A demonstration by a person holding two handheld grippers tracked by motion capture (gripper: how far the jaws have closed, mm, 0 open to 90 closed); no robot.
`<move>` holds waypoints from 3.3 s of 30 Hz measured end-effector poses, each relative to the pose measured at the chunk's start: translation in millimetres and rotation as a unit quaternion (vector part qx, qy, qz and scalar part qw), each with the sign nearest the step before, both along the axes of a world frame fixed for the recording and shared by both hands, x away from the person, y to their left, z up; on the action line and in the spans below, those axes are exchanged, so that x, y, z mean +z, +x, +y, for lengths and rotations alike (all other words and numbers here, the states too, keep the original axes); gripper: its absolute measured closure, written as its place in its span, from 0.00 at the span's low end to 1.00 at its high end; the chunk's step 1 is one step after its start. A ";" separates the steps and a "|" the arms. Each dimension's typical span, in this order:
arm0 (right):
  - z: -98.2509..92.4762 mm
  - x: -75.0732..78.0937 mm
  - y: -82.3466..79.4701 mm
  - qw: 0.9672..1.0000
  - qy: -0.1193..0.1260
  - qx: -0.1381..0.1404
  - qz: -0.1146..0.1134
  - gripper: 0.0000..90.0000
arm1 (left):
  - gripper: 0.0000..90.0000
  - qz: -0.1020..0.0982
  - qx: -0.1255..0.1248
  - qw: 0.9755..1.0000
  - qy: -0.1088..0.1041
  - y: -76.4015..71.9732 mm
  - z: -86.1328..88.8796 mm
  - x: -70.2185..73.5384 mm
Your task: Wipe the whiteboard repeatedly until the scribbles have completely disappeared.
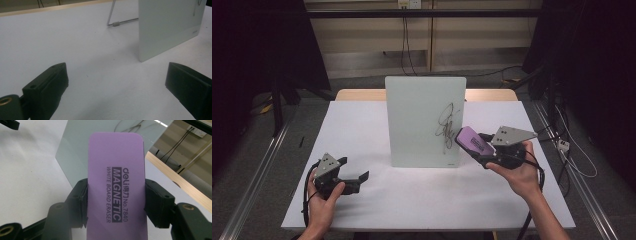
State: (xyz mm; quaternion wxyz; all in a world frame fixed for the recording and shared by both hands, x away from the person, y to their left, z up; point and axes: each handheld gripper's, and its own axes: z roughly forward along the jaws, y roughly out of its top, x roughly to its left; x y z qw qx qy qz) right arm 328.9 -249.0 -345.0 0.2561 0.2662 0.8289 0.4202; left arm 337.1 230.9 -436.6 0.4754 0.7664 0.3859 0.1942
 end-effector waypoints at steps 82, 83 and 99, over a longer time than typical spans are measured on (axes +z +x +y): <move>50.8 52.6 64.7 0.993 -0.076 -0.003 -0.085 0.47 | 0.05 0.004 -0.007 1.000 -0.001 2.9 -1.0 -0.6; 51.1 51.8 64.6 0.993 -0.078 -0.002 -0.085 0.47 | 0.05 0.004 -0.009 1.000 0.000 2.8 -1.0 -0.5; 60.0 31.1 58.2 0.994 -0.090 0.013 -0.066 0.47 | 0.05 0.004 -0.009 1.000 0.000 2.3 -1.0 -0.3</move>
